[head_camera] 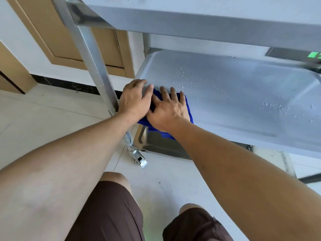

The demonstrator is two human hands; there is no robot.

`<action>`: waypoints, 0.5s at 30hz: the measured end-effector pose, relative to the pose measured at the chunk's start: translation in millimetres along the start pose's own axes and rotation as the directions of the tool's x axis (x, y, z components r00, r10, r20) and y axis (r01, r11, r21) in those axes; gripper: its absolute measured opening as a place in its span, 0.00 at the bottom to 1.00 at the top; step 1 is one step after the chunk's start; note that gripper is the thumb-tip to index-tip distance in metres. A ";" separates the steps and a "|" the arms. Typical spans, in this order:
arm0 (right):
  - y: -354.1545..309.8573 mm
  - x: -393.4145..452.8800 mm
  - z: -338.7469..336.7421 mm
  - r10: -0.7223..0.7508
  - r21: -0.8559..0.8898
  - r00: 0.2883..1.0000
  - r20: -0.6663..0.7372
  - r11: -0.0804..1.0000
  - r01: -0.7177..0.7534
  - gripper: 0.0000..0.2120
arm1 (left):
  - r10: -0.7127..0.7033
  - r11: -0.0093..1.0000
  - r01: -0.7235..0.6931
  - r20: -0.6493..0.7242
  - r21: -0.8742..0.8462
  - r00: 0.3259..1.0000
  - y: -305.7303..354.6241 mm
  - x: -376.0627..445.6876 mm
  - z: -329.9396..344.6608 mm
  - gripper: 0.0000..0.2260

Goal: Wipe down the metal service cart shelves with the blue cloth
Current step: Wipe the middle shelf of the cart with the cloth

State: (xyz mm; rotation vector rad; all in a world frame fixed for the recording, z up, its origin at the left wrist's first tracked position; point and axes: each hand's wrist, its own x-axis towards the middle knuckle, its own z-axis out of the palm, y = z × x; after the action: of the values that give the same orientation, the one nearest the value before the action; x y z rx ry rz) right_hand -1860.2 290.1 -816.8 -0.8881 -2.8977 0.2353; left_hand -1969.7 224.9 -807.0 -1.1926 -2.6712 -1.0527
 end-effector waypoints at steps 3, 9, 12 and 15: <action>3.3 11.0 -4.0 0.012 -0.007 0.998 0.065 1.000 -0.012 0.34 | -0.017 1.000 0.017 -0.001 0.012 1.000 -0.4 5.6 1.1 0.22; -1.1 8.6 -10.3 0.024 -0.028 1.000 -0.014 0.999 -0.024 0.28 | -0.010 0.998 0.006 0.055 0.068 0.998 -1.8 3.7 3.5 0.19; -9.5 -14.5 -1.8 -0.003 0.004 0.999 -0.047 1.000 0.003 0.28 | -0.024 0.991 0.015 0.071 0.129 0.997 -1.4 7.9 5.0 0.18; -2.6 -7.3 -2.6 0.019 0.049 0.999 0.032 0.999 -0.021 0.28 | -0.074 0.985 0.061 0.073 0.159 0.995 -0.6 16.9 7.3 0.19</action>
State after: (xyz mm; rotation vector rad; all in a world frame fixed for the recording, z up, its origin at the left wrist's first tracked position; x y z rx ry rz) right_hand -1855.3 284.2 -814.2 -0.9138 -2.8992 0.3246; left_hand -1980.3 239.9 -808.1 -1.1448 -2.8112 -0.8012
